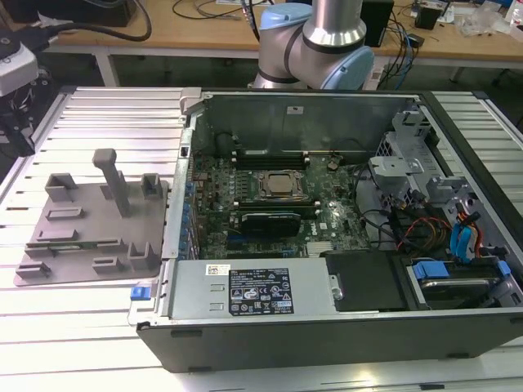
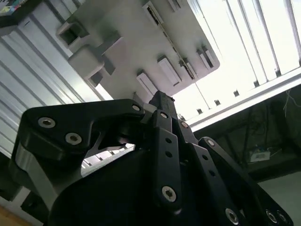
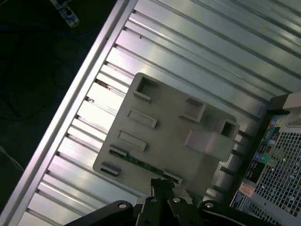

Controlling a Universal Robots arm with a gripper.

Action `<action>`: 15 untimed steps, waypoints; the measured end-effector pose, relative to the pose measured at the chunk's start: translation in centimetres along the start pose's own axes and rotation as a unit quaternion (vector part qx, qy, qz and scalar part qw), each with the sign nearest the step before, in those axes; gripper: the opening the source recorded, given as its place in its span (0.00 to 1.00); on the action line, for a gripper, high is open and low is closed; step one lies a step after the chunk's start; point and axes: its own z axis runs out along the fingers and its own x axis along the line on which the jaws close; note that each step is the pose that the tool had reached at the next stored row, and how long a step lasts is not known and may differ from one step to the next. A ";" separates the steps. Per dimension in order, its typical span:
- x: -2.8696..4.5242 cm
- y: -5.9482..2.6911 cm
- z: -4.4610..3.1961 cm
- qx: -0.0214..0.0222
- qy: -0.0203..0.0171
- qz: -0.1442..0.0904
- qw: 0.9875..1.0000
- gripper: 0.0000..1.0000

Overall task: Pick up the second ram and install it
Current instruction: 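Pick up the second ram and move it above second insertion slot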

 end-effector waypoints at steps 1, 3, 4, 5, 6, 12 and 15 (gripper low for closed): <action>0.00 0.00 0.00 0.000 0.000 -0.006 1.000 0.08; 0.00 0.00 0.00 -0.001 0.001 -0.027 1.000 0.08; 0.00 0.00 0.00 -0.001 0.002 -0.043 0.999 0.08; 0.00 0.00 0.00 -0.001 0.003 -0.058 0.998 0.08; 0.00 0.00 0.00 -0.002 0.003 -0.071 0.997 0.08; 0.00 0.00 0.00 -0.003 0.006 -0.126 0.992 0.08; 0.00 0.00 0.00 -0.004 0.007 -0.151 0.988 0.08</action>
